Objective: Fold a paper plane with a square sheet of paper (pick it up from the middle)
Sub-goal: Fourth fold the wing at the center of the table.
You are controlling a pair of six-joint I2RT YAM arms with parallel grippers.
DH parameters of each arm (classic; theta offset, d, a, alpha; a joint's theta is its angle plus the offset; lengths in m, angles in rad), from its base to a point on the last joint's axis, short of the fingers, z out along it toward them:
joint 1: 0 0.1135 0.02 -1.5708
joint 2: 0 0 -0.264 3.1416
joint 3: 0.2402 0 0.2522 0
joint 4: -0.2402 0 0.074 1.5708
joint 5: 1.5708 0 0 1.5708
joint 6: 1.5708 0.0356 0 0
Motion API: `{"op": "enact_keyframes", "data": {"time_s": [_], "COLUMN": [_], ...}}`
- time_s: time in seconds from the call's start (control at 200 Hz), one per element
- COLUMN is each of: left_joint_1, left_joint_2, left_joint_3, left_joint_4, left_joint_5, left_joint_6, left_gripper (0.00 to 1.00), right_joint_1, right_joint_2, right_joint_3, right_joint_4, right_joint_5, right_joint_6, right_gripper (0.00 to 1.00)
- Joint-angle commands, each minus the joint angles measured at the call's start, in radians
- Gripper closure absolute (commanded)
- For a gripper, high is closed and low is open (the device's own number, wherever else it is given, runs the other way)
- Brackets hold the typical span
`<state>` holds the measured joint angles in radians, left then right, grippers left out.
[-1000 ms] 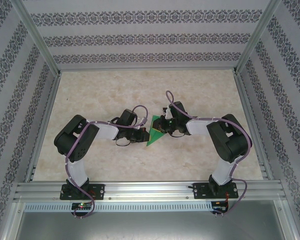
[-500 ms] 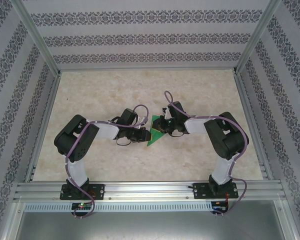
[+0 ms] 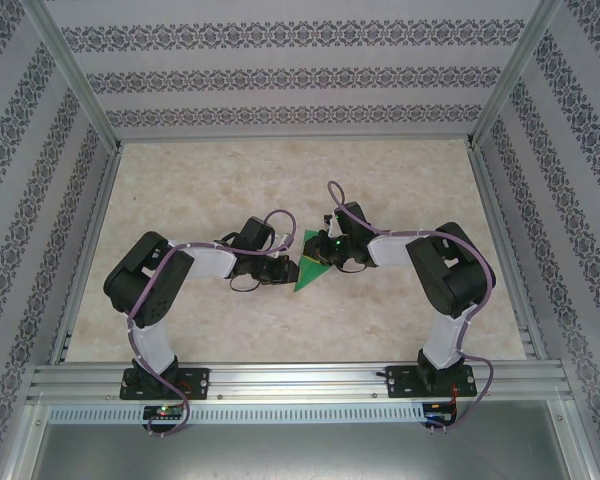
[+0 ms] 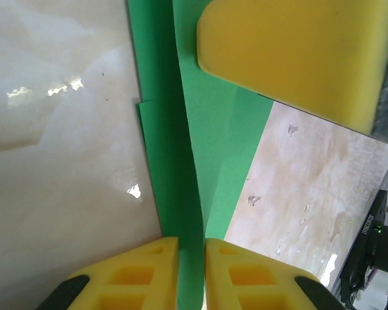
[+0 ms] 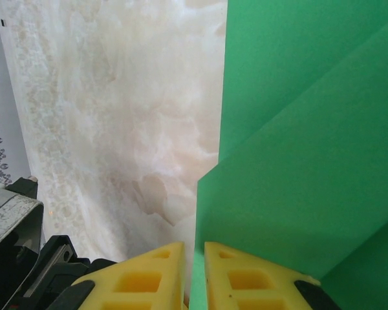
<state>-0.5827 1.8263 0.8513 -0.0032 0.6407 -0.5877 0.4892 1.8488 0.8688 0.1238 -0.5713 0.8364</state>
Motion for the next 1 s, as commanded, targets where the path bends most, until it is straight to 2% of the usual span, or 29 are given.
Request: {"op": "enact_keyframes", "data": {"time_s": [0.0, 0.205, 0.41, 0.704, 0.994], "left_joint_1": [0.007, 0.006, 0.007, 0.007, 0.007], "left_joint_2": [-0.003, 0.004, 0.016, 0.024, 0.042], "left_joint_3": [0.003, 0.013, 0.021, 0.042, 0.075], "left_joint_4": [-0.053, -0.06, -0.081, -0.128, -0.187], "left_joint_5": [-0.025, -0.04, -0.045, -0.055, -0.055], "left_joint_6": [0.033, 0.022, 0.008, 0.005, 0.006], "left_gripper": [0.86, 0.96, 0.98, 0.99, 0.99], "right_joint_1": [0.001, -0.001, -0.001, -0.009, -0.013], "right_joint_2": [0.015, 0.024, 0.03, 0.056, 0.058], "right_joint_3": [0.025, 0.03, 0.046, 0.055, 0.054], "right_joint_4": [0.023, 0.011, 0.02, -0.072, -0.073], "right_joint_5": [-0.006, -0.001, -0.019, 0.067, 0.073], "right_joint_6": [-0.007, -0.017, -0.015, -0.033, -0.034], "right_gripper": [0.83, 0.82, 0.81, 0.82, 0.8]}}
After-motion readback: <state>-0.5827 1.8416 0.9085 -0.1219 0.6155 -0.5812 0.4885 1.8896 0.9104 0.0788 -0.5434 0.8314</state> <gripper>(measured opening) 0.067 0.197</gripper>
